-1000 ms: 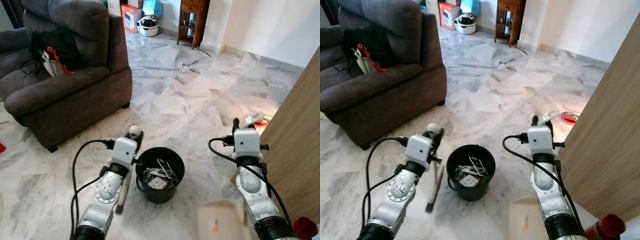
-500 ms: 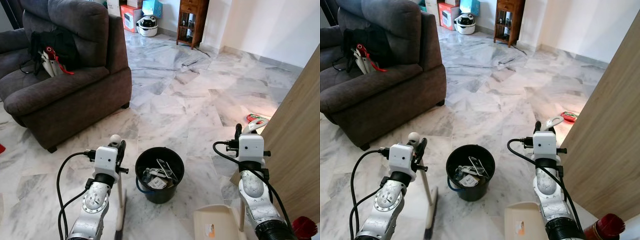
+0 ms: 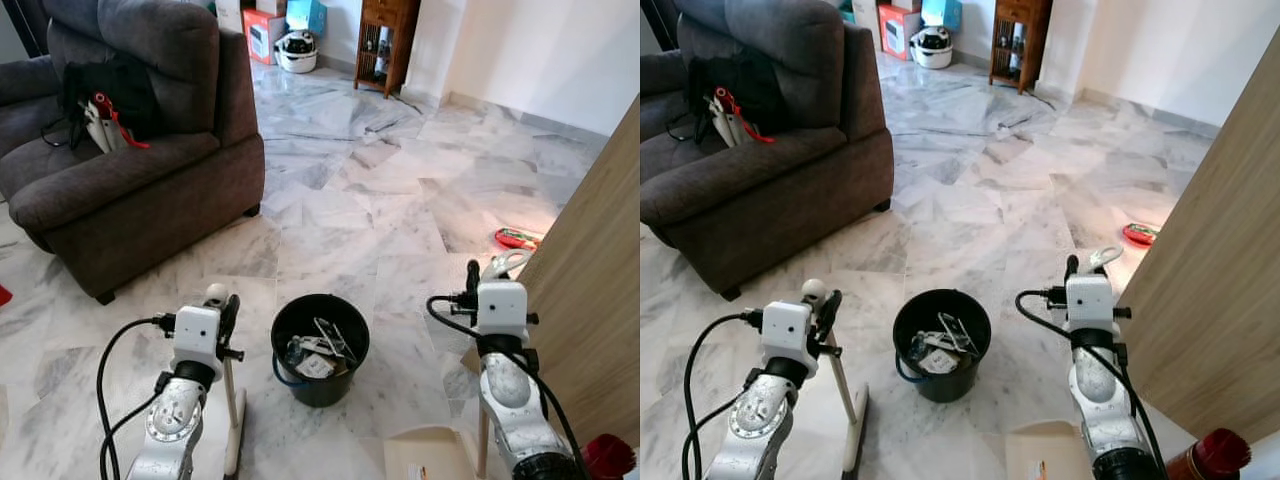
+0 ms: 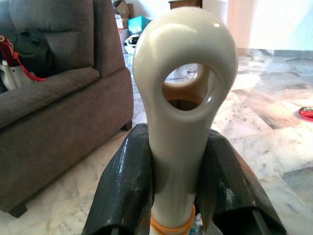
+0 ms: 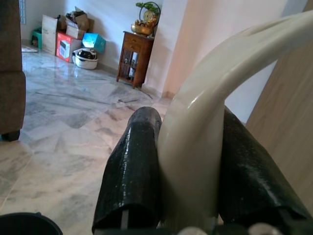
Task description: Sweep floor
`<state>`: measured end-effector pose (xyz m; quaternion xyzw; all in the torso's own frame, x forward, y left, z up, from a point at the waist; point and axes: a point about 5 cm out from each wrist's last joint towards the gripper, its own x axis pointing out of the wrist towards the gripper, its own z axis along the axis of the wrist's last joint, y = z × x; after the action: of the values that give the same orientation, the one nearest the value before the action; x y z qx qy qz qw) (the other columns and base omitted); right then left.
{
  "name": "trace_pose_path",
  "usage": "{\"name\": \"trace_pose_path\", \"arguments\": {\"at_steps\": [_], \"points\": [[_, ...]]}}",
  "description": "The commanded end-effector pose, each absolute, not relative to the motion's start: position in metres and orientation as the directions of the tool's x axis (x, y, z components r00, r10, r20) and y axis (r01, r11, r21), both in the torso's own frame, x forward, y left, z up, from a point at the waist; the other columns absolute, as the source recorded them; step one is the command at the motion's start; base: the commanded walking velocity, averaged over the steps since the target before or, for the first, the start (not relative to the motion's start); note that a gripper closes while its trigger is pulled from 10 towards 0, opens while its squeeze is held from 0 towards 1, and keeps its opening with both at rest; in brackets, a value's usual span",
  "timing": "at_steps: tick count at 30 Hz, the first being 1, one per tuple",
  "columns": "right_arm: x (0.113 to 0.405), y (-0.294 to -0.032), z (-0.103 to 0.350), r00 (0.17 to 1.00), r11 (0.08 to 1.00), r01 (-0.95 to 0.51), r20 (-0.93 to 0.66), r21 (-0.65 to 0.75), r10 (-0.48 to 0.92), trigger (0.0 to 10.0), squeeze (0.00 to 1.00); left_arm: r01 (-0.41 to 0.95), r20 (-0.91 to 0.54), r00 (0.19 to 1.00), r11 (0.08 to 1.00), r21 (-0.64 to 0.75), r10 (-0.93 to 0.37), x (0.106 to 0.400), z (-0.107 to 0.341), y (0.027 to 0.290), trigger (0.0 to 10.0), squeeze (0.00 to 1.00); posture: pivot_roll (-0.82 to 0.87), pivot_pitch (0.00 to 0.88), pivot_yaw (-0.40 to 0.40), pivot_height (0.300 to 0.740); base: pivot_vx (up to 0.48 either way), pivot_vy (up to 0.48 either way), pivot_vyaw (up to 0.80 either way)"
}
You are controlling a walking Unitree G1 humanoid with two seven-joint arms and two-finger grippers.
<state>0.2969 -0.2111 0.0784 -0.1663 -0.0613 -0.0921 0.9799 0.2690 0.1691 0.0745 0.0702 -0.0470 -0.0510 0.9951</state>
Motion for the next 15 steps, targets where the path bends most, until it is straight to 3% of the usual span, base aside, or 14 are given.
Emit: {"name": "trace_pose_path", "arguments": {"at_steps": [1,15], "points": [[0.2983,-0.2154,0.0845,0.973,0.924,0.201,0.172,-0.326,-0.151,10.0,0.0,0.093,0.141,0.983,0.983,0.16,-0.117,0.2716,0.0876,0.169,10.0,0.0,0.02,0.0,-0.025,0.74,0.0,0.0,0.0],[0.3026,-0.2122,0.0883,0.978,0.931,0.171,0.172,-0.323,-0.12,10.0,0.0,0.089,0.148,0.982,0.982,0.165,-0.113,0.2765,0.0908,0.1673,10.0,0.0,0.01,0.0,-0.032,0.74,0.0,0.0,0.0]]}}
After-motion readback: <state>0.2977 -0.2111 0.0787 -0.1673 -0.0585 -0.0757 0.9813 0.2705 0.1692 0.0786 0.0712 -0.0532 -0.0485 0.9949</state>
